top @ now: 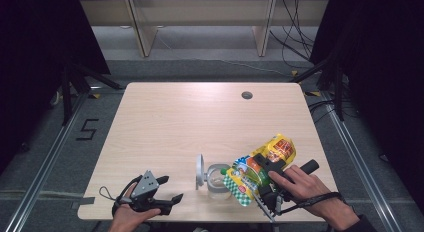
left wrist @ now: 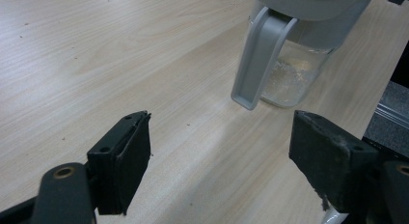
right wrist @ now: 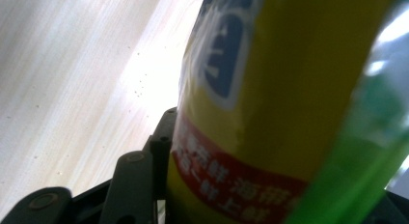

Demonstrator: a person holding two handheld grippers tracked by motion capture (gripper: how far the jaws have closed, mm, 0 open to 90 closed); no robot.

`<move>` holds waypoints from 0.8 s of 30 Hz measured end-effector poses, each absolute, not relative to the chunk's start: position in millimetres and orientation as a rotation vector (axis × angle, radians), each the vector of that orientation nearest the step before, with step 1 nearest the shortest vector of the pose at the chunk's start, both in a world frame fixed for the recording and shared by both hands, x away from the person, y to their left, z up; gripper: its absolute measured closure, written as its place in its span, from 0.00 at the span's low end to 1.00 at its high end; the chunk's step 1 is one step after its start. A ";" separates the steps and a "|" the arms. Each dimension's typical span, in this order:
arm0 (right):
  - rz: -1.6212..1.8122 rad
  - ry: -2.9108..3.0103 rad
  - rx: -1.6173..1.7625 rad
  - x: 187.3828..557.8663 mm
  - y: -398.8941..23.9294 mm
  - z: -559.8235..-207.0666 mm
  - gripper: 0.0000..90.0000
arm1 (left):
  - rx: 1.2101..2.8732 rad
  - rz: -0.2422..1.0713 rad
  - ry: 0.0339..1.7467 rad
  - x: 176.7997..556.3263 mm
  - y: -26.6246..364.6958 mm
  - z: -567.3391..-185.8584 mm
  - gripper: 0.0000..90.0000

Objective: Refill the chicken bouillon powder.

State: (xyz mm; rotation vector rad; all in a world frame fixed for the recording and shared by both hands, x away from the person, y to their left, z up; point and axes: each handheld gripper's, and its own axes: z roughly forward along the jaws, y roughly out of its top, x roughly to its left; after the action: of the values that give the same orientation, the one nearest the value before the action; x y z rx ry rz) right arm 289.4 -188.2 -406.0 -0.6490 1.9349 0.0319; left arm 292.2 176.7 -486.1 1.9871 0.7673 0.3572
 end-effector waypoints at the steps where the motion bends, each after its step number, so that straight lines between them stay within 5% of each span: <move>1: 0.029 1.931 -0.653 289.5 -187.9 -405.3 0.59 | 1.986 0.357 0.770 292.2 176.6 -486.3 0.24; 24: -0.112 1.844 -0.750 290.4 -182.9 -396.1 0.59 | 1.989 0.359 0.767 292.2 176.5 -486.1 0.24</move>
State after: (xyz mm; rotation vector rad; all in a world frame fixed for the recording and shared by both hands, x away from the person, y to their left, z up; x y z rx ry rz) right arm 290.4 -182.9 -396.1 -0.7501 1.8443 -0.1120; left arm 292.2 176.5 -486.1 1.9889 0.7666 0.3586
